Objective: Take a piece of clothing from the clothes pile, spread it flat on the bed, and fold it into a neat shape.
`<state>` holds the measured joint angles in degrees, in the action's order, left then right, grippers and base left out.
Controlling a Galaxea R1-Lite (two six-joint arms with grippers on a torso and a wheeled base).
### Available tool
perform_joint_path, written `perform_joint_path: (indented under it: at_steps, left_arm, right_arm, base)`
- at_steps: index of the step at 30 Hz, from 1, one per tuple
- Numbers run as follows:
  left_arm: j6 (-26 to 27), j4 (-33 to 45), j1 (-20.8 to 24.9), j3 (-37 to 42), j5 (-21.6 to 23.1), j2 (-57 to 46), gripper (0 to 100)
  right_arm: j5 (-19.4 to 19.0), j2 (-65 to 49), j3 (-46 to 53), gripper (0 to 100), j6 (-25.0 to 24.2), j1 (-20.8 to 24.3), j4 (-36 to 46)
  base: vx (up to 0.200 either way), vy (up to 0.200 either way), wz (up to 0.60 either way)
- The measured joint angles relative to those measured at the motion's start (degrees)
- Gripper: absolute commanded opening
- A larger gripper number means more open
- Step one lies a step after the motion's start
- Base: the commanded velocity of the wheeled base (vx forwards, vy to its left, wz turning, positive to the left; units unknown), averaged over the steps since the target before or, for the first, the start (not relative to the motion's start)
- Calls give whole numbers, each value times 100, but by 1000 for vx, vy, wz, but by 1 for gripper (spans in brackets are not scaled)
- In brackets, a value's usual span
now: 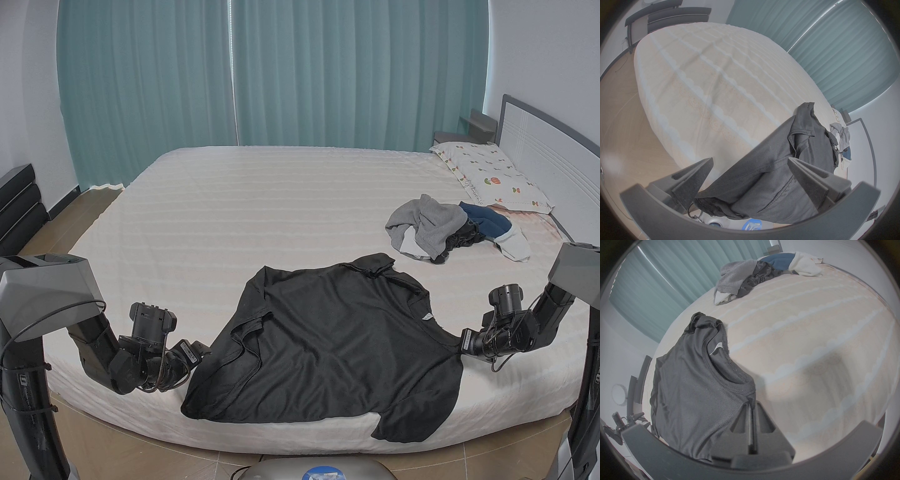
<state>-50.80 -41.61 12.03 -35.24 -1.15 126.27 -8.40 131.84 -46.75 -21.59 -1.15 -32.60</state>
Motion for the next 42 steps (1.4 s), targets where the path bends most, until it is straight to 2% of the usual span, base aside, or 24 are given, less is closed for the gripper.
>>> perform_joint_path:
  at_steps: [3,4,9,13,16,20,24,27,37,42]
  left_arm:
    - [-52,-10,-2,-1,-5,13,100]
    - [-62,-10,-7,-1,-5,16,100]
    - [-71,-11,-10,-1,-5,18,100]
    - [-74,-13,-10,-1,0,18,100]
    - [-96,-16,-13,-6,0,18,100]
    - [-235,-16,-11,-39,-5,11,100]
    - [-363,-10,-11,-100,-9,2,100]
    - [-396,-7,6,-124,-7,-2,100]
    - [-438,-5,102,-244,2,-11,100]
    - [-444,-10,117,-254,-2,0,100]
  right_arm:
    - [121,-34,34,0,82,-30,20]
    - [140,-41,39,100,99,-33,28]
    - [132,-91,39,100,51,-33,-29]
    - [57,-188,1,100,-202,-22,-41]
    - [-73,-243,-54,100,-567,-20,-130]
    - [-400,-306,-138,100,-1468,-12,-449]
    - [-684,-307,-201,100,-1890,13,-805]
    - [-769,-290,-245,100,-1941,29,-809]
    - [-881,-205,-276,100,-1963,128,-807]
    - [-884,-180,-274,100,-1965,145,-813]
  base:
    - [0,0,0]
    - [0,0,0]
    - [0,0,0]
    - [0,0,0]
    - [0,0,0]
    - [0,0,0]
    - [0,0,0]
    - [0,0,0]
    - [0,-200,0]
    - [0,0,0]
